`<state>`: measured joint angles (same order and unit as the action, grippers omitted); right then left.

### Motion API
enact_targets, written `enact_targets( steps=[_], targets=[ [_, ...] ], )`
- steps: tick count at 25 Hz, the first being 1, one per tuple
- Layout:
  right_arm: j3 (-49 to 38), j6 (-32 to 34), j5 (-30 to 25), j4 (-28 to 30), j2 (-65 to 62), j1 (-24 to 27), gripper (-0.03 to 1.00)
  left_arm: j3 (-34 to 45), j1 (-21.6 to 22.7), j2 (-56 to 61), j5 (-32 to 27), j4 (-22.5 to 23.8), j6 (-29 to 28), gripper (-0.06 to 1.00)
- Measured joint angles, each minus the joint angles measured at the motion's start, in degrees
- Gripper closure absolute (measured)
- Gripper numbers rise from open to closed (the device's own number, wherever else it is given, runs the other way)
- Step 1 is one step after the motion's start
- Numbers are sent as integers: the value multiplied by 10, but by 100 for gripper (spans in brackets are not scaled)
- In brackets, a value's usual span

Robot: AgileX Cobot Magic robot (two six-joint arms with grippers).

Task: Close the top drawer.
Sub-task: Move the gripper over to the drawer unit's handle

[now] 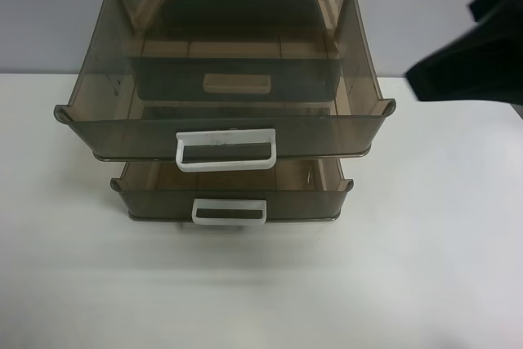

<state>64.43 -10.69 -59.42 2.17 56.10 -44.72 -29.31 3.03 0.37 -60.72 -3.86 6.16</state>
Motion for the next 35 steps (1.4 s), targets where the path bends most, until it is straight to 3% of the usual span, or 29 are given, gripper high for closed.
enact_targets(
  steps=[5, 15, 26, 35],
  targets=[
    [81, 42, -16, 87, 133, -163, -2, 0, 0, 0, 0, 0, 0, -5],
    [141, 66, -39, 101, 309, -313, -2, 0, 0, 0, 0, 0, 0, -5],
    [142, 103, -53, 118, 435, -333, -2, 0, 0, 0, 0, 0, 0, -5],
    [142, 151, -57, 210, 453, -335, -2, 0, 0, 0, 0, 0, 0, -5]
  ],
)
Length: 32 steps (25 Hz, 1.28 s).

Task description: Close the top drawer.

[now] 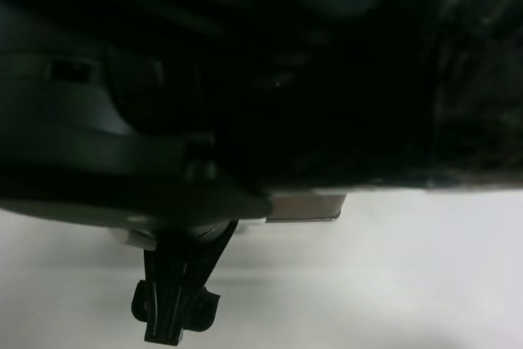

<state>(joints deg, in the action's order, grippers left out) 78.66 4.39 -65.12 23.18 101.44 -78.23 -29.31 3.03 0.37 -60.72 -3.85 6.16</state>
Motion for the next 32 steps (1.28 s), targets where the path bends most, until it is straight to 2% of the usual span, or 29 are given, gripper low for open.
enact_targets(
  steps=[10, 18, 21, 26, 32],
  targets=[
    [0, 0, 1, 4, 1, 55, -1, 0, 0, 0, 0, 0, 0, -5],
    [6, -23, 37, 4, 1, 94, -1, 0, 0, 0, -1, 0, 0, -5],
    [30, -44, 41, 4, 1, 124, -1, 0, 0, 0, -1, 0, 0, -5],
    [63, -84, 61, -31, 1, 181, -1, 0, 0, 0, -1, 0, 0, -5],
    [70, -119, 110, -76, 2, 238, -1, 0, 0, 0, -1, 0, 0, -5]
  ],
)
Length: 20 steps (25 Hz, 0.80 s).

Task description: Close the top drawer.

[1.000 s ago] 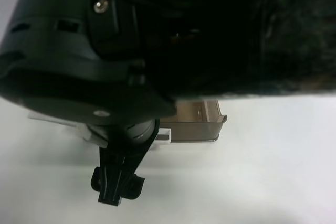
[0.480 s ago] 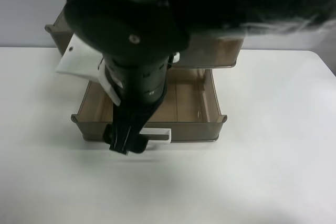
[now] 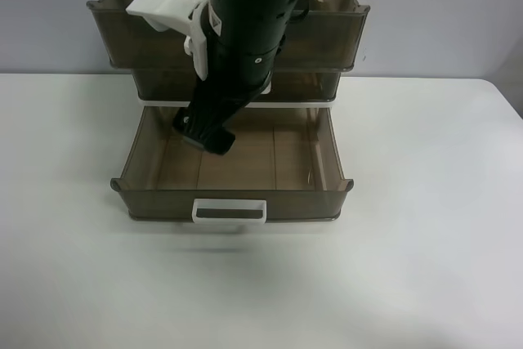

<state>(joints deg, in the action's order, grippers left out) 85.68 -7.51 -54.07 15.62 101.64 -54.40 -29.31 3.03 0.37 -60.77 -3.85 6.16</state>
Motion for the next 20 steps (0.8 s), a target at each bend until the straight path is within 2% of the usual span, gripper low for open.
enact_targets(
  steps=[11, 20],
  targets=[
    [86, -25, 10, -16, 62, 47, -1, 0, 0, 0, 0, 0, 0, -5],
    [100, -68, 1, -90, 65, 72, -1, 0, 0, 0, 0, 0, 0, -5]
  ],
)
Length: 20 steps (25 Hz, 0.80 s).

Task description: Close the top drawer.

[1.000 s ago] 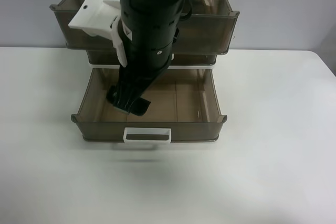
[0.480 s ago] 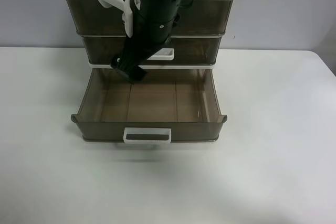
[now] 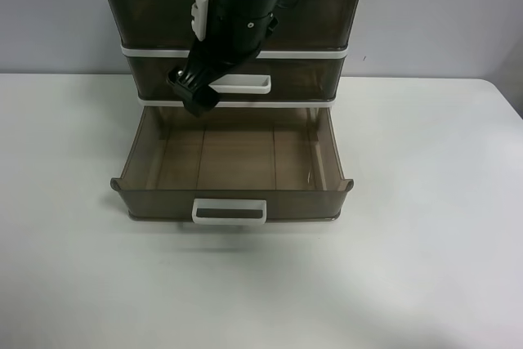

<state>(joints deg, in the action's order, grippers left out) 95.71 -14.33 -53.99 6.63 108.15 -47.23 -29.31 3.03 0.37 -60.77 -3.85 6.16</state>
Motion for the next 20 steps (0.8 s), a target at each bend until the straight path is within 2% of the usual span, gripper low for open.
enact_targets(
  steps=[7, 11, 15, 20],
  targets=[
    [1, -7, -88, -27, -88, -34, -1, 0, 0, 0, 0, 0, 0, -5],
    [2, -7, -150, -39, -161, -37, -1, 0, 0, 0, 0, 0, 0, -5],
    [-26, -3, -154, -39, -235, -37, -1, 0, 0, 0, 0, 0, 0, -5],
    [-131, 29, -156, -17, -351, -37, -1, 0, 0, 0, 0, 0, 0, -5]
  ],
)
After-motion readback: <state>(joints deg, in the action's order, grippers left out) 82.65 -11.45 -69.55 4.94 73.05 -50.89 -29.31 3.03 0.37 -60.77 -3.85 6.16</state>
